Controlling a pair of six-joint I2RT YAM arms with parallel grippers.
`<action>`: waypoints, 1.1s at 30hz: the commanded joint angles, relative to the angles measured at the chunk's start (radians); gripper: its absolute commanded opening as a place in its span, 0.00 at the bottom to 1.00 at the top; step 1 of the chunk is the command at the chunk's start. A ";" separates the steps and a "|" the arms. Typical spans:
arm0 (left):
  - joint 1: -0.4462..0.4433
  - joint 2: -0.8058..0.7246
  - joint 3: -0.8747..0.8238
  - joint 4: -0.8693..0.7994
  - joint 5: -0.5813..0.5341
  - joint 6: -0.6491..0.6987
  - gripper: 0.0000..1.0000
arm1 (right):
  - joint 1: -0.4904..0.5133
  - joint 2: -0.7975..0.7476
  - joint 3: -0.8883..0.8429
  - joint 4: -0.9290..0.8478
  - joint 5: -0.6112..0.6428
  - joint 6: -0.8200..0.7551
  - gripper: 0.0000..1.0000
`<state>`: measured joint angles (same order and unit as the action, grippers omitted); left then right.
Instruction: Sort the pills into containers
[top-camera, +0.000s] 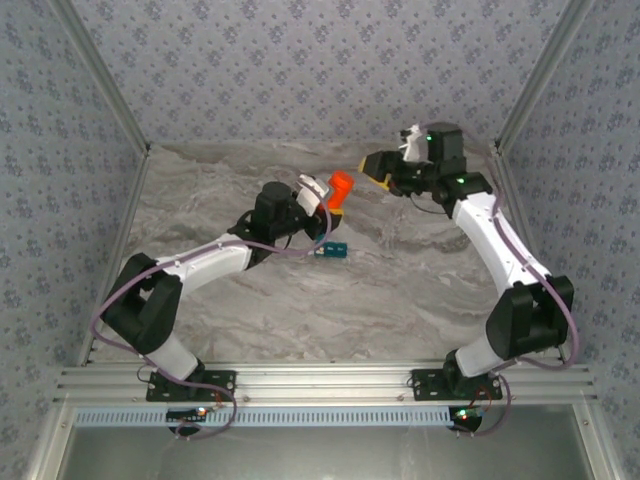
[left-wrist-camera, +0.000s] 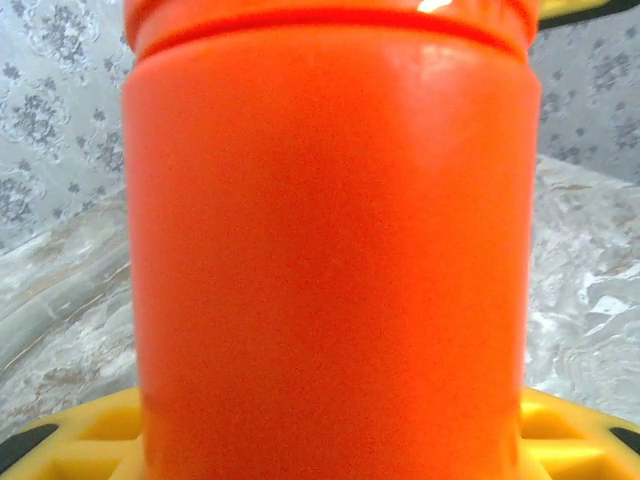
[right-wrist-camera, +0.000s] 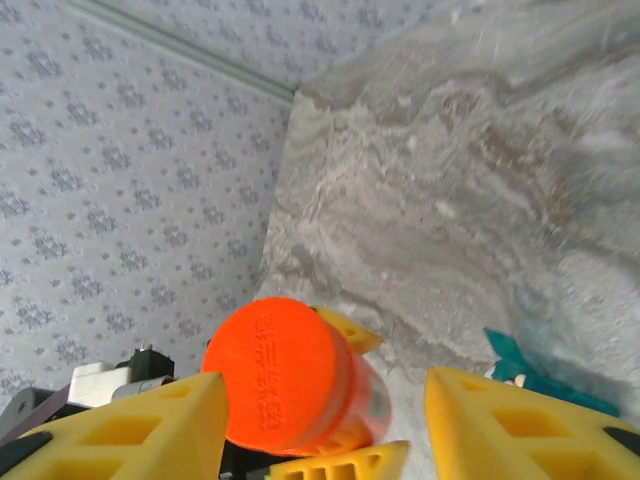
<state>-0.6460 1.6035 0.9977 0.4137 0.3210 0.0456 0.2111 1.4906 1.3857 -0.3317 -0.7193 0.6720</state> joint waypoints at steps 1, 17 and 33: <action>0.039 -0.028 0.011 0.095 0.179 -0.066 0.00 | -0.019 -0.054 -0.007 0.000 -0.045 -0.034 0.66; 0.072 0.051 0.112 0.083 0.498 -0.194 0.00 | 0.088 0.018 0.119 -0.078 -0.002 -0.180 0.81; 0.072 0.059 0.119 0.078 0.500 -0.194 0.00 | 0.145 0.070 0.151 -0.091 0.001 -0.190 0.61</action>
<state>-0.5751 1.6573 1.0733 0.4671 0.7933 -0.1421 0.3485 1.5597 1.5085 -0.4000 -0.7216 0.4988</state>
